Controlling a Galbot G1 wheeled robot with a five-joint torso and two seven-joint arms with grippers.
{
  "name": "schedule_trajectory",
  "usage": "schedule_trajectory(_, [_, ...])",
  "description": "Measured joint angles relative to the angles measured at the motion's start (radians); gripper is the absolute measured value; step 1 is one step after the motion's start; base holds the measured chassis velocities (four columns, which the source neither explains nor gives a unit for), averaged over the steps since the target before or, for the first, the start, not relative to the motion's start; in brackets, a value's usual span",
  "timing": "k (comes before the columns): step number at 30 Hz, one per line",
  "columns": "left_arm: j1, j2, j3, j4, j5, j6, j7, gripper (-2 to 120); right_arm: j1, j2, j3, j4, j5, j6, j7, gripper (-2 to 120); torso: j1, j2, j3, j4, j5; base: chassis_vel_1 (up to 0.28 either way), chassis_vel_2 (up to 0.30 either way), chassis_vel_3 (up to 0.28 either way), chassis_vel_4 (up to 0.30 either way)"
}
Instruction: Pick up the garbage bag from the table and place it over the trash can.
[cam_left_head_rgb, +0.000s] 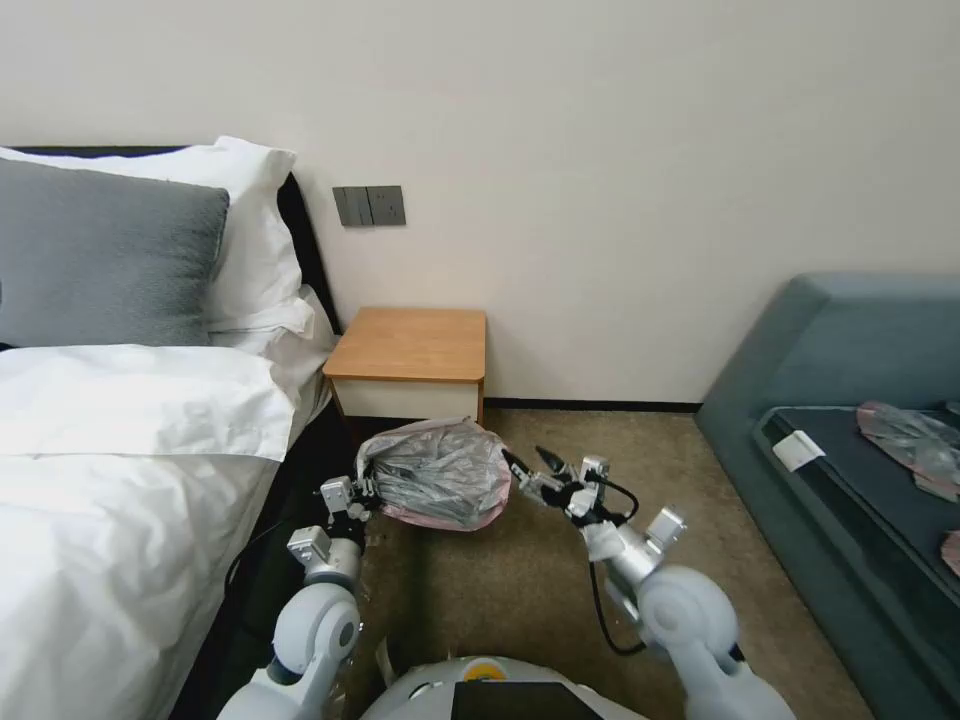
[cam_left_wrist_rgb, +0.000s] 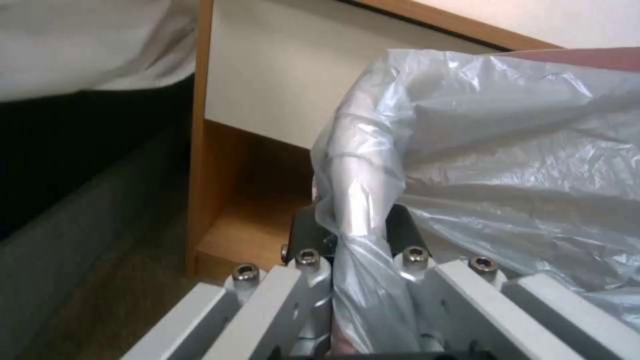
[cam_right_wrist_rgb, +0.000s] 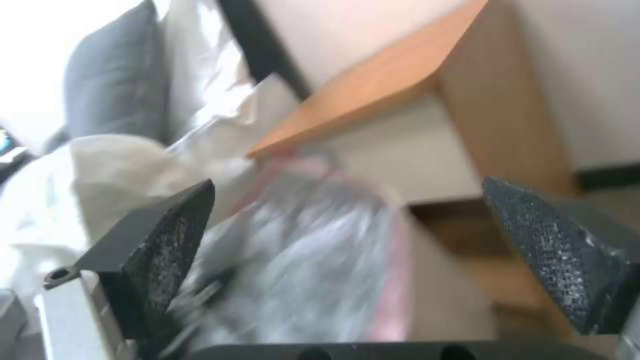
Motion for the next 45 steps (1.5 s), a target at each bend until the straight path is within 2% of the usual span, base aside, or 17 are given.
schedule_trajectory(6, [0.003,-0.001,0.006,-0.012,-0.02,0.011,-0.004,4,0.094,0.039,-0.022,-0.121,-0.036,0.022,-0.018,100,0.0,0.0,0.0,0.0,-0.0001,0.0,0.0,0.0,0.0])
schedule_trajectory(17, [0.0,0.003,0.008,-0.032,-0.056,0.034,-0.013,4,0.153,0.088,-0.04,-0.198,-0.025,0.021,-0.032,96,0.0,0.0,0.0,0.0,-0.0001,0.0,0.0,0.0,0.0])
schedule_trajectory(19, [0.0,0.003,0.009,-0.032,-0.058,0.035,-0.013,4,0.155,0.091,-0.044,-0.201,-0.024,0.02,-0.033,92,0.0,0.0,0.0,-0.0001,-0.0002,0.0,0.0,0.0,0.0])
schedule_trajectory(21, [-0.001,0.003,0.01,-0.032,-0.06,0.036,-0.013,4,0.156,0.099,-0.047,-0.204,-0.023,0.019,-0.033,82,0.0,0.0,0.0,0.0,-0.0001,0.0,0.0,0.0,0.0])
schedule_trajectory(22, [-0.001,0.003,0.01,-0.032,-0.06,0.036,-0.013,4,0.156,0.099,-0.047,-0.204,-0.023,0.019,-0.033,82,0.0,0.0,0.0,0.0,-0.0001,0.0,0.0,0.0,0.0])
schedule_trajectory(25, [-0.001,0.003,0.01,-0.033,-0.062,0.037,-0.013,4,0.16,0.109,-0.048,-0.208,-0.021,0.019,-0.033,67,0.0,0.0,0.0,-0.0001,-0.0001,0.0,0.0,0.0,0.0])
schedule_trajectory(27, [-0.001,0.003,0.01,-0.033,-0.062,0.037,-0.013,4,0.161,0.11,-0.048,-0.208,-0.02,0.019,-0.033,64,0.0,0.0,0.0,-0.0001,-0.0002,0.0,0.0,0.0,0.0])
schedule_trajectory(29, [-0.001,0.003,0.011,-0.033,-0.062,0.037,-0.013,4,0.166,0.117,-0.047,-0.211,-0.014,0.019,-0.027,52,0.0,0.0,0.0,-0.0001,-0.0001,0.0,0.0,0.0,0.0])
schedule_trajectory(30, [-0.001,0.003,0.011,-0.033,-0.062,0.037,-0.013,4,0.166,0.117,-0.047,-0.211,-0.014,0.019,-0.027,52,0.0,0.0,0.0,-0.0001,-0.0001,0.0,0.0,0.0,0.0])
schedule_trajectory(33, [-0.001,0.002,0.011,-0.03,-0.062,0.037,-0.011,4,0.168,0.119,-0.047,-0.211,0.0,0.019,-0.024,39,0.0,0.0,0.0,-0.0001,-0.0001,0.0,0.0,0.0,0.0])
schedule_trajectory(35, [-0.001,0.002,0.011,-0.029,-0.061,0.037,-0.011,4,0.168,0.119,-0.047,-0.211,0.001,0.019,-0.024,35,0.0,0.0,0.0,-0.0001,-0.0001,0.0,0.0,0.0,0.0])
schedule_trajectory(37, [0.0,0.003,0.011,-0.029,-0.061,0.037,-0.008,4,0.171,0.119,-0.048,-0.212,0.006,0.019,-0.023,24,0.0,0.0,0.0,-0.0001,-0.0001,0.0,0.0,0.0,0.0])
schedule_trajectory(38, [0.0,0.003,0.011,-0.029,-0.061,0.037,-0.008,4,0.171,0.119,-0.048,-0.212,0.006,0.019,-0.023,24,0.0,0.0,0.0,-0.0001,-0.0001,0.0,0.0,0.0,0.0])
schedule_trajectory(42, [0.003,0.004,0.012,-0.027,-0.054,0.037,0.002,4,0.183,0.119,-0.048,-0.214,0.01,0.019,-0.013,4,0.0,0.0,0.0,0.0,-0.0001,0.0,0.0,0.0,0.0])
schedule_trajectory(45, [0.005,0.005,0.013,-0.025,-0.043,0.037,0.013,4,0.196,0.116,-0.048,-0.22,0.01,0.017,0.007,0,0.0,0.0,0.0,-0.0001,-0.0001,0.0,0.0,0.0,0.0])
